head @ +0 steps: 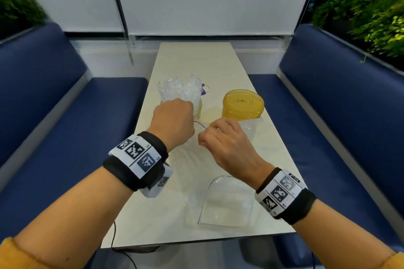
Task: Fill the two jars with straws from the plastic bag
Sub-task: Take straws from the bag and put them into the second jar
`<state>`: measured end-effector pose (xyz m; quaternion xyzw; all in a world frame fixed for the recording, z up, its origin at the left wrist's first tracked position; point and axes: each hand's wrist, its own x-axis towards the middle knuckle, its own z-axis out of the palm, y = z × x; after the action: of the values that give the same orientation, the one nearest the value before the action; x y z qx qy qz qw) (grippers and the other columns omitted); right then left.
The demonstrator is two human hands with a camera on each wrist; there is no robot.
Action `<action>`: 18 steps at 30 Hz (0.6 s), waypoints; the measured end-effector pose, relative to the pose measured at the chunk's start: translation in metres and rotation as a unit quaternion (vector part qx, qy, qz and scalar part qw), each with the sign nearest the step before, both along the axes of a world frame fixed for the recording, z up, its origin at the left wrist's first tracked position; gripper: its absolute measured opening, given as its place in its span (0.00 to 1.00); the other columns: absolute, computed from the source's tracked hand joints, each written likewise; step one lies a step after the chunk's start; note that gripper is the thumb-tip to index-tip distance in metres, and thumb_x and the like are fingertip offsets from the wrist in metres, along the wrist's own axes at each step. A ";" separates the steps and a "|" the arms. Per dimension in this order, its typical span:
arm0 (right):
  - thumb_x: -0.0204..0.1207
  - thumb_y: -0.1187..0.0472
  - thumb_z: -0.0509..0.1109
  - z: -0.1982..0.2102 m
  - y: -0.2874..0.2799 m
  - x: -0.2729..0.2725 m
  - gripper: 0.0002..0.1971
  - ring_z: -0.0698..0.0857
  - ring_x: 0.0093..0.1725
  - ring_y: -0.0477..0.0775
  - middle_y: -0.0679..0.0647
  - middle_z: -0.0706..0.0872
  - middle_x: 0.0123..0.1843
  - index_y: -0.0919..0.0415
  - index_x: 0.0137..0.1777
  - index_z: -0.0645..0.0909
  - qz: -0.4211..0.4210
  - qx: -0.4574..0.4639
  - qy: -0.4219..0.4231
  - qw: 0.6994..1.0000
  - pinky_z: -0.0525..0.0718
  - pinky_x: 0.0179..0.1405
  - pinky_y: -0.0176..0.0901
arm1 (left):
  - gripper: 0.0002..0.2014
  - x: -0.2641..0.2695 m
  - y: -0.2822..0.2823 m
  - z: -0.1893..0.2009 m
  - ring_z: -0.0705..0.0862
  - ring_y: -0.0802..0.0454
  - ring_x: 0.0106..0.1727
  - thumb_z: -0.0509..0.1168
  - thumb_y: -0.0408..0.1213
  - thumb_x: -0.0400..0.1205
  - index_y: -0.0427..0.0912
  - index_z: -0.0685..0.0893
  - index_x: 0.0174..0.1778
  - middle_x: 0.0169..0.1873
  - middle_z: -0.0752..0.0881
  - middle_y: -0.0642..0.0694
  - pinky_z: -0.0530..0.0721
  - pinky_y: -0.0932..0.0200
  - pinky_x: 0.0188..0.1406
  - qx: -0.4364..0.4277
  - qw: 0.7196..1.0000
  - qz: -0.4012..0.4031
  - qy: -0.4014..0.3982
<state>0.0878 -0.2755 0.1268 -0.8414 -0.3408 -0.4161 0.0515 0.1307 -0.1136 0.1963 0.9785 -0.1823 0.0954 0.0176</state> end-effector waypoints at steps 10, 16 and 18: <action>0.83 0.53 0.67 0.023 -0.006 -0.011 0.11 0.79 0.41 0.56 0.51 0.82 0.40 0.58 0.47 0.86 -0.019 -0.004 0.101 0.995 0.75 0.45 0.53 | 0.18 0.009 0.009 0.005 0.79 0.51 0.45 0.59 0.28 0.85 0.55 0.90 0.53 0.49 0.79 0.53 0.75 0.58 0.43 -0.055 0.985 -0.109 0.120; 0.82 0.54 0.67 0.038 -0.022 -0.015 0.15 0.77 0.34 0.53 0.48 0.78 0.33 0.58 0.35 0.80 0.004 0.009 0.113 0.993 0.73 0.41 0.52 | 0.15 0.008 0.017 0.019 0.84 0.52 0.42 0.65 0.32 0.82 0.47 0.91 0.60 0.49 0.82 0.51 0.79 0.66 0.34 -0.119 0.978 -0.068 0.158; 0.83 0.54 0.65 0.046 -0.027 -0.012 0.18 0.74 0.31 0.52 0.46 0.74 0.30 0.57 0.31 0.76 -0.007 0.014 0.117 0.993 0.73 0.40 0.53 | 0.18 0.006 0.019 0.024 0.89 0.46 0.38 0.59 0.26 0.83 0.45 0.90 0.60 0.61 0.82 0.47 0.87 0.61 0.27 -0.172 0.965 -0.058 0.188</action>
<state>0.0754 -0.3027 0.1723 -0.8860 -0.3207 -0.3198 0.0993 0.1371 -0.0943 0.2198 0.9488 -0.2132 -0.0617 0.2249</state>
